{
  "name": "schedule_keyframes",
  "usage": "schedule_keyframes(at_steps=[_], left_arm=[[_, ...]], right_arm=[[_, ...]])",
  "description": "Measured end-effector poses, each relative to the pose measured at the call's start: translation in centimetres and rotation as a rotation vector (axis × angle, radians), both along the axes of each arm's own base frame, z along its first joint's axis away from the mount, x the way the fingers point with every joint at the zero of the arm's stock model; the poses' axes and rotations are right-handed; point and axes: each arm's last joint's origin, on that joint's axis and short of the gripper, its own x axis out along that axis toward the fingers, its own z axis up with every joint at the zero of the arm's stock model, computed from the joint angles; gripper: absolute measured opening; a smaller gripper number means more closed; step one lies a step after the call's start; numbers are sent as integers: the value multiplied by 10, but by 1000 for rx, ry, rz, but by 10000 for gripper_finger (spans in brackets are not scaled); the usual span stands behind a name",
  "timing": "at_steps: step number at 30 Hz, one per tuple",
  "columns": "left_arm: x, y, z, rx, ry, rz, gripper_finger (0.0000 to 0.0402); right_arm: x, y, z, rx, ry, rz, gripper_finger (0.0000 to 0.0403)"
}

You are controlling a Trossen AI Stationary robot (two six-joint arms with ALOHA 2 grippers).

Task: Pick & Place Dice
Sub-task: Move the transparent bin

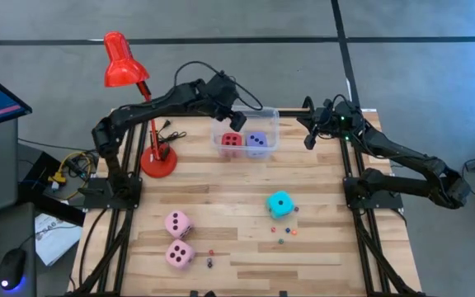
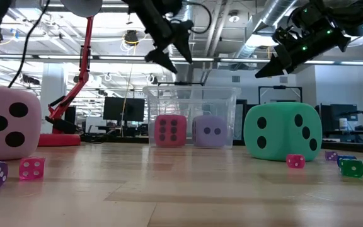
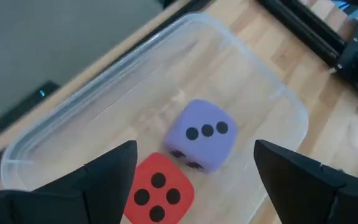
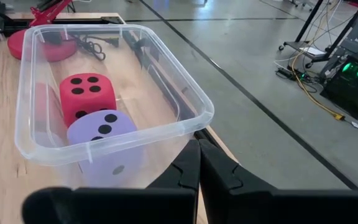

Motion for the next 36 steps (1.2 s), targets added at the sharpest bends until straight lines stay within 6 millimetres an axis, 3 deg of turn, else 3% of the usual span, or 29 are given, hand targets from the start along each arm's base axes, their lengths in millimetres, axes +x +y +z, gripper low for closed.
schedule_keyframes(at_steps=[7,16,27,36], left_arm=[[-16,-47,-3,78,-125,-79,314],[-64,-97,-32,352,-259,-123,314],[-145,-115,-74,530,-472,-134,314],[-181,-124,-92,549,-572,-129,314]], right_arm=[[0,0,0,0,0,0,0],[1,1,0,-1,-1,4,0],[4,2,4,-17,-40,19,0],[19,13,13,-14,-161,101,0]])
